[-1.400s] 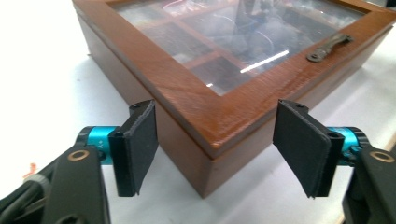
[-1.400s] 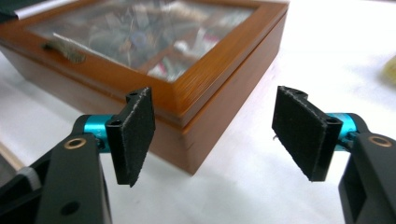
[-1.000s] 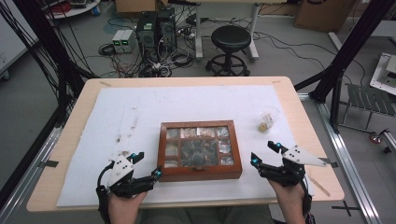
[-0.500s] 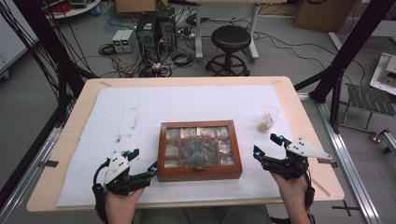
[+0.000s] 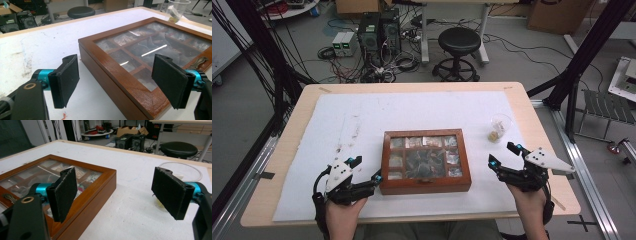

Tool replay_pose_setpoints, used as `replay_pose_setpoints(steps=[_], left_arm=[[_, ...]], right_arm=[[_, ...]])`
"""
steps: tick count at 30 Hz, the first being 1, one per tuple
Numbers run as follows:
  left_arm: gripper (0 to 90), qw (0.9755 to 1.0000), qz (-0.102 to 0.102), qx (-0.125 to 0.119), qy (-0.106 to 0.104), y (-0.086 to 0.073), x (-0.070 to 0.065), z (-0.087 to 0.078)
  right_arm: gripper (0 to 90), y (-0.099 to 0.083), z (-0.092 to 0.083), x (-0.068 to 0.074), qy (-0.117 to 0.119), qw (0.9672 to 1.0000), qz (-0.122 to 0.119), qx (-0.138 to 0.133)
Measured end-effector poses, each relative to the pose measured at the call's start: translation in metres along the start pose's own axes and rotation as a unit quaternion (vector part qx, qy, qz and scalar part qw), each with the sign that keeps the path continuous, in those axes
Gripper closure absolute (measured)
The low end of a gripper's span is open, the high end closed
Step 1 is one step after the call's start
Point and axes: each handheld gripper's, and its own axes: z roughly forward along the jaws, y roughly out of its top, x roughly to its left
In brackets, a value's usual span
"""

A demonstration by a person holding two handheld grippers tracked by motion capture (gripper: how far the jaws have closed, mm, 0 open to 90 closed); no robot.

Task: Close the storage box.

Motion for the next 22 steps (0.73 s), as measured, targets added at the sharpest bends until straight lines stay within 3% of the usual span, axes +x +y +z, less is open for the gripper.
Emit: replay_pose_setpoints(steps=[16, 22], left_arm=[[21.9, 1.0000, 0.003, -0.003, 0.008, 0.0067, 0.0006, -0.0038], [21.9, 0.9998, -0.004, 0.004, 0.018, 0.0048, 0.0050, -0.0031]], right_arm=[[21.3, -0.0037, -0.0057, -0.0027, -0.008, 0.9999, -0.002, 0.006], [21.2, -0.0069, -0.0045, -0.0044, -0.011, 0.9999, -0.004, 0.010]])
